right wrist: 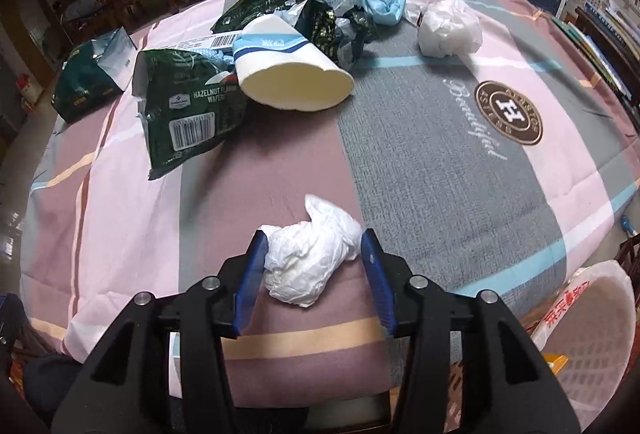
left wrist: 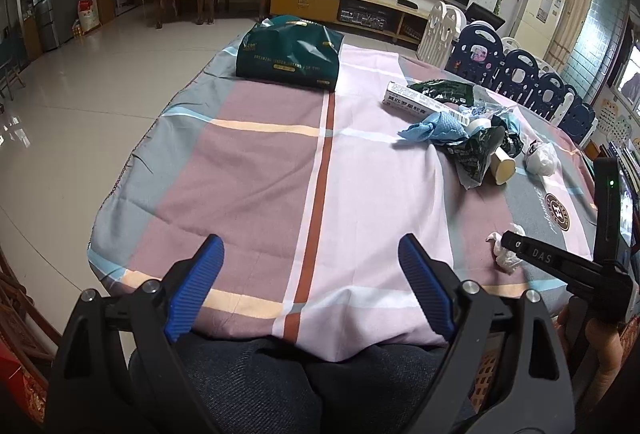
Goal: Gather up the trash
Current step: 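Grasp the white crumpled tissue with the right gripper, then grasp the dark green wrapper with the left gripper while the right gripper holds the tissue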
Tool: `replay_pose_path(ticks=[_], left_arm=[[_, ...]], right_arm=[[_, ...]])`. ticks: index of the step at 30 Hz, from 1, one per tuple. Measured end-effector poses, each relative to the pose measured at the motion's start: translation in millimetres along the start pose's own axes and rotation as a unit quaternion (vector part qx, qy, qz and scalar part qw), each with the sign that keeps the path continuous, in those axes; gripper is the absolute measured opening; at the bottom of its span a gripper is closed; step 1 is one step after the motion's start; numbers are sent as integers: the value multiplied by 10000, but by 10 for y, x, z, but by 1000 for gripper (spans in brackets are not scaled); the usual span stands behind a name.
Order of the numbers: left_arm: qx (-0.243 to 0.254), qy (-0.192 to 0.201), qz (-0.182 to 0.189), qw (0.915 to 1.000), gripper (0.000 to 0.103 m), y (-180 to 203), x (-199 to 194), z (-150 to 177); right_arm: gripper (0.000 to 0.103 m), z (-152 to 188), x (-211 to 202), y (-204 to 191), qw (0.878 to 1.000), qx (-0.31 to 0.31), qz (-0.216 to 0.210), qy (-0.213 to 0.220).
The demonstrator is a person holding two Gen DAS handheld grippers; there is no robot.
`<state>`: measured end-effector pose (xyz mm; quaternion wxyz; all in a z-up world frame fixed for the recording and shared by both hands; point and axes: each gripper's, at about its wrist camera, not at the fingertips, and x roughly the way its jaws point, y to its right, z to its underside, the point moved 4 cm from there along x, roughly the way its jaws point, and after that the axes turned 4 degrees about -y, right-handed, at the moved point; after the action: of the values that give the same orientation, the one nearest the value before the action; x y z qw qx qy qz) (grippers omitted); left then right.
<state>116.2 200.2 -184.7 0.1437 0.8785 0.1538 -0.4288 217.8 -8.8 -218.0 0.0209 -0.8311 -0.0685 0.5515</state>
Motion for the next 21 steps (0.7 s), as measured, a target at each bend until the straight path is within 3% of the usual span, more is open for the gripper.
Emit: replay_pose_path(ticks=[1, 5, 8, 12, 15, 17, 19, 20, 21], left_arm=[[16, 32, 3, 10000, 89, 7, -10, -2], [-73, 11, 64, 10000, 88, 93, -6, -93], [-56, -216, 801, 9965, 87, 415, 112, -302], [682, -453, 841, 9931, 87, 1070, 425, -570], [1229, -772, 1256, 9814, 87, 1538, 666, -618], [1392, -761, 1273, 9791, 84, 1711, 798, -641], [1427, -987, 1393, 9749, 51, 1795, 969, -636], [1366, -1181, 1471, 9725, 40, 1808, 1062, -623], [1264, -1327, 1556, 9707, 15, 1800, 1136, -605]], right_arm=[[28, 10, -13, 1, 10000, -28, -66, 9], [26, 59, -192, 51, 9995, -37, -279, 117], [26, 91, -403, 172, 9990, 31, -338, 274], [26, 128, -679, 448, 9981, 194, -369, 448], [26, 199, -832, 739, 9973, 416, -317, 518], [26, 238, -860, 887, 9968, 541, -337, 485], [26, 281, -860, 1005, 9965, 643, -326, 414], [26, 302, -858, 1055, 9963, 683, -331, 391], [26, 322, -856, 1094, 9961, 719, -335, 383]])
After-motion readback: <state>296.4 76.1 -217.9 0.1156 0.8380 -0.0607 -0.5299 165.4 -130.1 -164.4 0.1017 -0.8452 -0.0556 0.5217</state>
